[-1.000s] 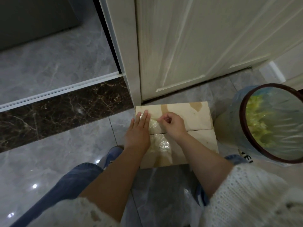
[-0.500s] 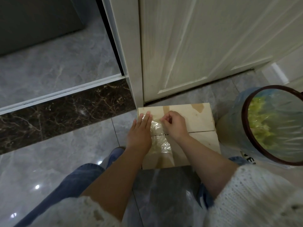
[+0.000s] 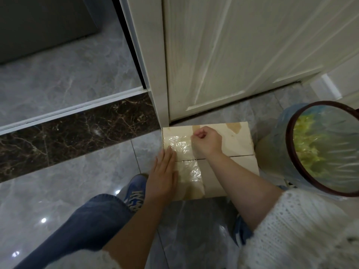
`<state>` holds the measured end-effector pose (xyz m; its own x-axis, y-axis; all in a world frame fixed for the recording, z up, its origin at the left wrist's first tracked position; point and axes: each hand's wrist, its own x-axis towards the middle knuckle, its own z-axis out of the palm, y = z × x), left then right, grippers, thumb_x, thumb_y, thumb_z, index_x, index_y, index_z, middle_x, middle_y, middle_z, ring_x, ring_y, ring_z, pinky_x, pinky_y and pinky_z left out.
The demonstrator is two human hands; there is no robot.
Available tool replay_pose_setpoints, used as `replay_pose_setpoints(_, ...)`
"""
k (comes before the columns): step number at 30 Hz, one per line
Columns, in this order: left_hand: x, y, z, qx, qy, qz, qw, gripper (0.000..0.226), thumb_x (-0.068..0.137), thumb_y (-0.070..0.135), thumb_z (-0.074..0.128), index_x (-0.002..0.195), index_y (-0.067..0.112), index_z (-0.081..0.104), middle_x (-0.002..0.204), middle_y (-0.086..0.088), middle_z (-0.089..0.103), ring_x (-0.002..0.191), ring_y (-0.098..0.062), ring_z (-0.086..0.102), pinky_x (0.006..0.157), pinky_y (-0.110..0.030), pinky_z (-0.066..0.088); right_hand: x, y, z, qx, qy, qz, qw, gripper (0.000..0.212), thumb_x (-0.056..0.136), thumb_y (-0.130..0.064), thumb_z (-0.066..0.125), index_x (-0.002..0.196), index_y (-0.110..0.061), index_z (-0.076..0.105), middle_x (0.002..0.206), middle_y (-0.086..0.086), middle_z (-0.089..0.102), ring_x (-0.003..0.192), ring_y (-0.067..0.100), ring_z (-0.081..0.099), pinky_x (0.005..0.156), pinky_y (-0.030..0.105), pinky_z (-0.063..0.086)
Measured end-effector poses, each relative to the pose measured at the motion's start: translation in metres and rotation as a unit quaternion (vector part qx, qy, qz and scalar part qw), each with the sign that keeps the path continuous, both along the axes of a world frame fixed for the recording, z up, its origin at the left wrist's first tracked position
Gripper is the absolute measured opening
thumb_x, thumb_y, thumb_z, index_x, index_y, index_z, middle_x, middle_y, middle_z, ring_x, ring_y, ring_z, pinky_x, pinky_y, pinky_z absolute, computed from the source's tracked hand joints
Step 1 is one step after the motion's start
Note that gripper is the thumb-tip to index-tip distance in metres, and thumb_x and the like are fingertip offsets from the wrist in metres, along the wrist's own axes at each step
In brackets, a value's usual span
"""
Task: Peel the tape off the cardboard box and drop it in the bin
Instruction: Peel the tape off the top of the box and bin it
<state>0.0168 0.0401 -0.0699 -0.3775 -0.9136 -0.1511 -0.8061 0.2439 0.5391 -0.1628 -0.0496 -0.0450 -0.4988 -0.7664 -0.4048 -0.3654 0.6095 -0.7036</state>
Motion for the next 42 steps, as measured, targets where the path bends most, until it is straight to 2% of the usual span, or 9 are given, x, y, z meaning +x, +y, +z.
replay_pose_setpoints(6, -0.022, 0.026, -0.003, -0.043, 0.013, -0.153, 0.987, 0.057, 0.102, 0.024, 0.04, 0.156, 0.01, 0.034, 0.165, -0.007, 0.024, 0.155, -0.028, 0.02, 0.126, -0.041, 0.016, 0.016, 0.005, 0.002, -0.038, 0.043, 0.064, 0.996, 0.009, 0.074, -0.018, 0.078, 0.081, -0.019, 0.072, 0.087, 0.0, 0.063, 0.074, 0.011, 0.059, 0.078, 0.02, 0.049)
replay_pose_setpoints(16, -0.031, 0.033, 0.011, 0.013, 0.003, -0.121, 0.993, 0.061, 0.09, 0.023, 0.044, 0.148, 0.003, 0.046, 0.158, -0.016, 0.041, 0.15, -0.035, 0.03, 0.12, -0.053, 0.027, 0.037, -0.002, 0.012, 0.031, 0.066, 0.054, 0.996, 0.027, 0.077, -0.015, 0.073, 0.059, -0.027, 0.055, 0.085, -0.001, 0.069, 0.08, 0.018, 0.065, 0.08, 0.033, 0.056)
replay_pose_setpoints(23, -0.052, 0.055, 0.023, 0.078, -0.07, -0.055, 0.993, 0.06, 0.082, 0.019, 0.067, 0.14, 0.004, 0.06, 0.146, -0.011, 0.058, 0.14, -0.03, 0.05, 0.117, -0.048, 0.035, 0.053, 0.012, 0.021, 0.046, 0.114, 0.156, 0.98, 0.01, 0.081, -0.012, 0.069, 0.074, -0.019, 0.065, 0.096, 0.002, 0.063, 0.086, 0.023, 0.063, 0.082, 0.037, 0.055)
replay_pose_setpoints(25, -0.056, 0.057, 0.016, 0.079, -0.059, -0.041, 0.994, 0.056, 0.083, 0.021, 0.052, 0.136, 0.007, 0.064, 0.142, -0.009, 0.062, 0.135, -0.027, 0.055, 0.112, -0.045, 0.04, 0.054, 0.015, 0.025, 0.06, 0.143, 0.199, 0.968, 0.006, 0.088, -0.011, 0.064, 0.088, -0.013, 0.069, 0.107, 0.007, 0.062, 0.096, 0.027, 0.062, 0.086, 0.036, 0.053)
replay_pose_setpoints(29, -0.047, 0.056, 0.023, 0.153, -0.02, 0.024, 0.988, 0.058, 0.107, 0.019, 0.037, 0.162, 0.027, 0.022, 0.17, 0.006, 0.015, 0.157, -0.022, 0.011, 0.126, -0.044, 0.02, 0.062, 0.014, 0.024, 0.106, 0.171, 0.226, 0.953, 0.023, 0.094, -0.006, 0.051, 0.109, -0.005, 0.069, 0.119, 0.011, 0.063, 0.11, 0.028, 0.061, 0.092, 0.032, 0.049)
replay_pose_setpoints(31, -0.046, 0.057, 0.015, 0.14, -0.002, 0.029, 0.99, 0.063, 0.107, 0.014, 0.041, 0.164, 0.027, 0.016, 0.171, 0.005, 0.006, 0.157, -0.023, 0.008, 0.127, -0.039, 0.012, 0.063, 0.012, 0.025, 0.123, 0.158, 0.22, 0.955, 0.027, 0.093, -0.006, 0.05, 0.109, -0.007, 0.071, 0.119, 0.01, 0.066, 0.11, 0.026, 0.063, 0.093, 0.03, 0.05)
replay_pose_setpoints(33, -0.041, 0.056, 0.018, 0.092, 0.02, 0.012, 0.995, 0.064, 0.1, 0.011, 0.045, 0.161, 0.019, 0.027, 0.17, -0.004, 0.015, 0.155, -0.028, 0.021, 0.125, -0.041, 0.022, 0.063, 0.011, 0.027, 0.144, 0.145, 0.222, 0.953, 0.029, 0.092, -0.007, 0.05, 0.111, -0.008, 0.072, 0.12, 0.01, 0.067, 0.113, 0.026, 0.062, 0.095, 0.03, 0.049)
replay_pose_setpoints(36, -0.039, 0.053, 0.018, 0.075, -0.005, -0.018, 0.997, 0.063, 0.081, 0.023, 0.036, 0.136, 0.009, 0.065, 0.148, -0.016, 0.055, 0.135, -0.035, 0.055, 0.105, -0.047, 0.051, 0.063, 0.008, 0.027, 0.165, 0.137, 0.211, 0.954, 0.028, 0.091, -0.011, 0.055, 0.112, -0.01, 0.073, 0.119, 0.011, 0.069, 0.114, 0.027, 0.063, 0.096, 0.029, 0.05)
replay_pose_setpoints(42, -0.038, 0.042, 0.036, 0.025, 0.011, 0.033, 0.999, 0.043, 0.081, 0.024, 0.048, 0.115, 0.015, 0.073, 0.119, -0.006, 0.071, 0.103, -0.029, 0.069, 0.083, -0.037, 0.06, 0.061, 0.01, 0.029, 0.145, 0.13, 0.193, 0.962, 0.017, 0.09, -0.011, 0.058, 0.093, -0.009, 0.074, 0.104, 0.008, 0.073, 0.101, 0.025, 0.066, 0.083, 0.026, 0.051)
